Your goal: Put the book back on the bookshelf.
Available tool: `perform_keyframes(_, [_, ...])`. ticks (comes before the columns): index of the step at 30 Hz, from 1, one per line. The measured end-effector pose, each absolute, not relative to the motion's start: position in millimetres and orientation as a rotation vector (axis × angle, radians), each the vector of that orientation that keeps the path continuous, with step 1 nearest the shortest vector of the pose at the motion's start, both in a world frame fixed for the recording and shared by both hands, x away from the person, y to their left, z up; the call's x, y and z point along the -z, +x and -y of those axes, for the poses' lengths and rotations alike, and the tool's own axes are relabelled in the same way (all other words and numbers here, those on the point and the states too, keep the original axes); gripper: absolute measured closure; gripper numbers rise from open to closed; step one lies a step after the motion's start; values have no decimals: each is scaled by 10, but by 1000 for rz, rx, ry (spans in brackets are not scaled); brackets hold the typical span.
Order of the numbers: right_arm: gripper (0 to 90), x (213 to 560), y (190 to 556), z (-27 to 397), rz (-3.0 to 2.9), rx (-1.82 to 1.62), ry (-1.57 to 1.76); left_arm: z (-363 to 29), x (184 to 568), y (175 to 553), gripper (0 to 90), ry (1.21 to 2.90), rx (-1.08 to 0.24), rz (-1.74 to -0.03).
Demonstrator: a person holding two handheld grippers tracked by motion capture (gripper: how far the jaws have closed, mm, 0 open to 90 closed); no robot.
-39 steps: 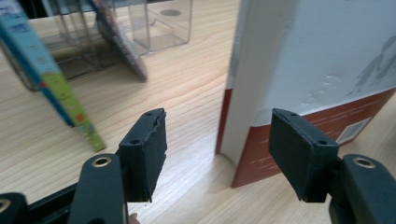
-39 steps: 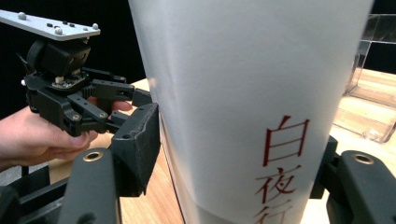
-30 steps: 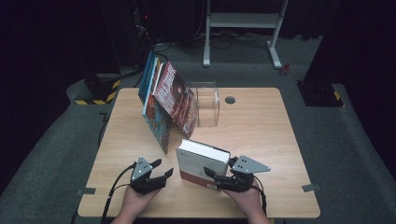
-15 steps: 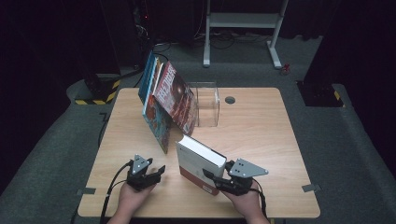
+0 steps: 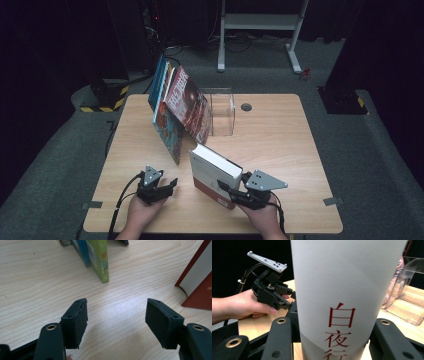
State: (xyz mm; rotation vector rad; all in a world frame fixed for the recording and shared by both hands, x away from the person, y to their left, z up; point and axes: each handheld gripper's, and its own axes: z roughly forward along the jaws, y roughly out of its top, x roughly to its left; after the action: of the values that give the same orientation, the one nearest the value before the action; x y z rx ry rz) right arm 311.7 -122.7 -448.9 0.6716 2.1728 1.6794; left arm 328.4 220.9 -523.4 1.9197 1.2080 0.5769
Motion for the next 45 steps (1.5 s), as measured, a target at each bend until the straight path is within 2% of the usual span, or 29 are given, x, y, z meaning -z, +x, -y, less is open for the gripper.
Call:
perform_keyframes(12, [543, 4453, 3093, 1338, -2076, -1617, 738, -2154, 5260, 3327, 343, 1981, -551, -1225])
perform_keyframes(19, [543, 4438, 3071, 1397, -2035, -1585, 763, -2122, 5267, 3325, 278, 2047, -543, -1197])
perform_keyframes(30, [544, 4429, 3049, 1506, -1956, -1542, 860, -2120, 5271, 3335, 267, 2038, -546, -1213])
perform_keyframes(45, [544, 4318, 3140, 1474, -1851, -1465, 970, -2102, 5272, 3363, 185, 2065, -523, -1186])
